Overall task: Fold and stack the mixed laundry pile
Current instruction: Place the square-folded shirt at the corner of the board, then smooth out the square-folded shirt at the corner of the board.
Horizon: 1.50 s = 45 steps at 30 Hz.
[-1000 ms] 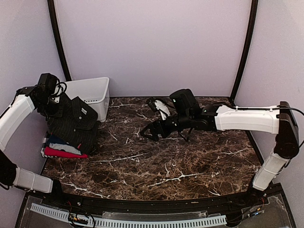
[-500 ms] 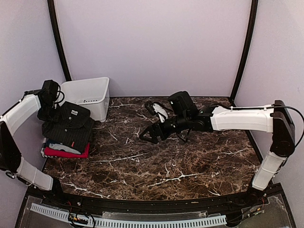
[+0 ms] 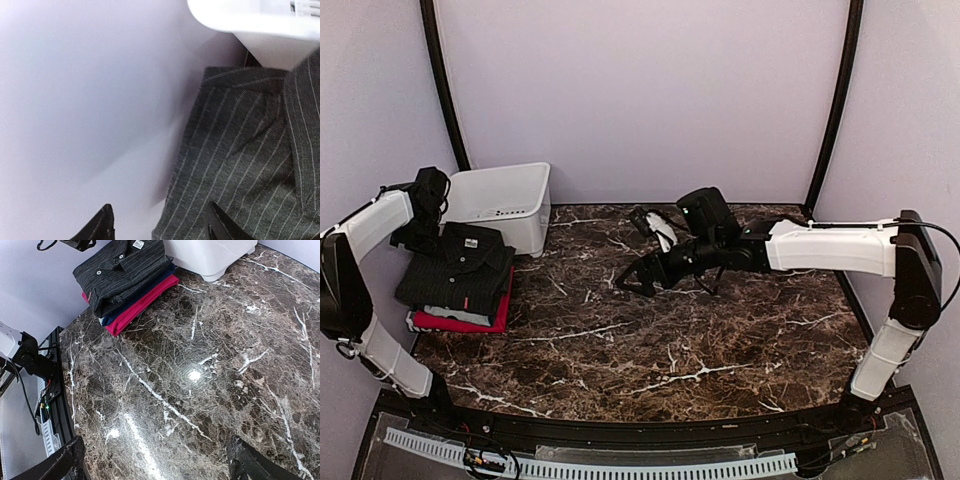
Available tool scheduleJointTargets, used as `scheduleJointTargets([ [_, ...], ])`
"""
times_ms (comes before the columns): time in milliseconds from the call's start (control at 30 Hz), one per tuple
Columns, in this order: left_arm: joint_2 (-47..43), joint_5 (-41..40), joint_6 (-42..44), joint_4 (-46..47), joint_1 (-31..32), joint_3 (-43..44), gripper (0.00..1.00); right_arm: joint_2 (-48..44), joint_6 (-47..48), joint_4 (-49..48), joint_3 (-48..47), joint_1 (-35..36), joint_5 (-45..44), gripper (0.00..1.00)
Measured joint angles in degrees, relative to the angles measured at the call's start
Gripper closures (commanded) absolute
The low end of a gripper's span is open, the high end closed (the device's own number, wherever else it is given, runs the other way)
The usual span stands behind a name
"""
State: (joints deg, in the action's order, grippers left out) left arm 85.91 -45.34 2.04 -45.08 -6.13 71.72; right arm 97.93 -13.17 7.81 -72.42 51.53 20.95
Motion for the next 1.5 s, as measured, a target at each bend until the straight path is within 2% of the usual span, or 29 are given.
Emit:
scheduleJointTargets([
  [200, -1.2, -0.5, -3.3, -2.0, -0.1, 3.3, 0.32, -2.1, 0.0, 1.2, 0.0, -3.1, -0.2, 0.03],
  [467, -7.6, 16.8, -6.8, -1.3, -0.1, 2.2, 0.31, -4.5, -0.1, 1.6, 0.2, -4.3, -0.4, 0.01],
  [667, -5.4, 26.1, -10.9, 3.5, -0.7, -0.8, 0.35, -4.5, -0.7, 1.6, 0.7, -4.3, -0.4, 0.01],
  [833, -1.3, 28.5, -13.9, 8.3, -2.7, -0.7, 0.37, -4.6, -0.9, 1.6, 1.6, -4.3, -0.4, 0.01],
  [1067, 4.9, 30.4, -18.0, 12.7, -9.5, -0.7, 0.39, -4.8, -1.1, 1.7, 2.3, -4.3, -0.5, 0.01],
  [1267, 9.8, 31.5, -20.2, 13.6, -13.6, -0.4, 0.36, -4.8, -1.2, 1.6, 2.7, -4.3, -0.6, 0.01],
  [1500, 11.6, 30.9, -21.1, 12.8, -14.5, -0.4, 0.33, -5.2, -1.5, 1.8, 3.1, -4.3, -1.0, 0.01],
])
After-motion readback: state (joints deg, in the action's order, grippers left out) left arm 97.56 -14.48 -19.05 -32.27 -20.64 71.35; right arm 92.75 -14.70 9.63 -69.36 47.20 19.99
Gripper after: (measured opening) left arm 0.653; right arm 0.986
